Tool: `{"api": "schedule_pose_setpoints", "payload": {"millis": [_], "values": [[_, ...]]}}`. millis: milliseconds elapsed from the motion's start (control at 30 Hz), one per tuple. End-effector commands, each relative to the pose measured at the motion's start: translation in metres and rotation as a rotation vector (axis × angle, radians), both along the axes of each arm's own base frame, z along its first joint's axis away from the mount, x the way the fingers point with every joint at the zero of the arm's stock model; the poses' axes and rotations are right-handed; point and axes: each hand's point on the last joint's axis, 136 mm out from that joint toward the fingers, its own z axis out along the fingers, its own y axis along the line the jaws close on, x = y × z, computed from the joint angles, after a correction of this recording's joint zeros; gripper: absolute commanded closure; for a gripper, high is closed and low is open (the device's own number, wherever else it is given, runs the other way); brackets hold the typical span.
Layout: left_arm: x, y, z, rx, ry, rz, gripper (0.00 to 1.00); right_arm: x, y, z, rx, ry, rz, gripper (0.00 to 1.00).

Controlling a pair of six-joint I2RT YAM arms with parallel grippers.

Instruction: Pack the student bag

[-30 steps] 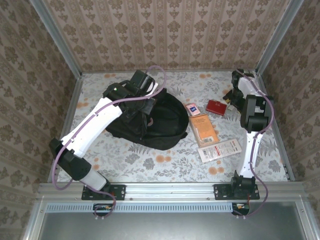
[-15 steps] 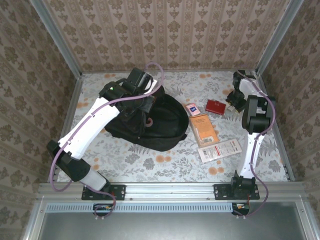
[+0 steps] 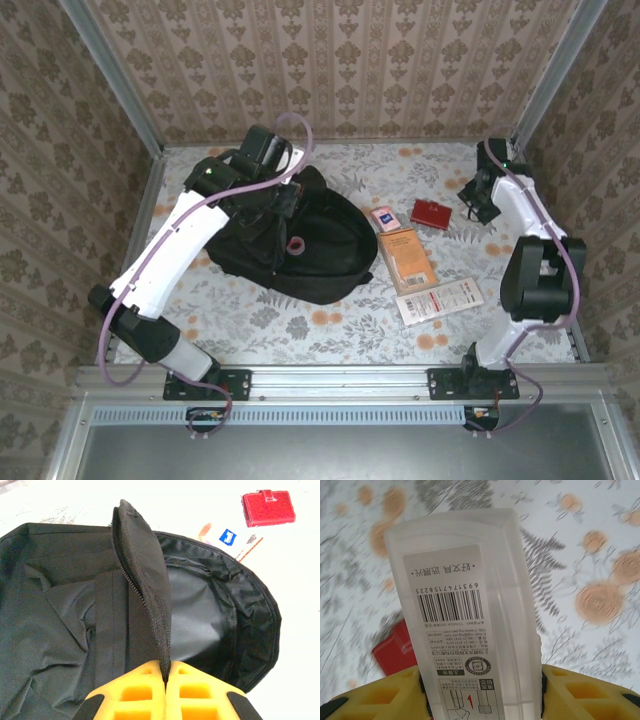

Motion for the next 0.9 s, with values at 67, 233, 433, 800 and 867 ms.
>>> {"api": "schedule_pose_setpoints", "payload": {"millis": [67, 233, 433, 800, 867], "values": [[-0.005, 0.003, 0.036, -0.099, -0.027, -0.003, 1.0, -0.007, 0.1, 0.025, 0.098, -0.172, 0.22, 0.46], [-0.002, 0.007, 0.04, -0.13, -0.016, 0.012, 1.0, -0.014, 0.212, 0.05, 0.209, -0.306, 0.505, 0.47], [0.002, 0.008, 0.038, -0.153, -0.002, 0.028, 1.0, -0.032, 0.314, 0.072, 0.271, -0.364, 0.757, 0.47], [0.016, -0.001, 0.071, -0.256, -0.058, 0.042, 1.0, -0.055, 0.411, 0.042, 0.533, -0.277, 0.87, 0.47], [0.017, -0.005, 0.077, -0.283, -0.066, 0.036, 1.0, -0.051, 0.422, 0.033, 0.58, -0.255, 0.84, 0.47]]}}
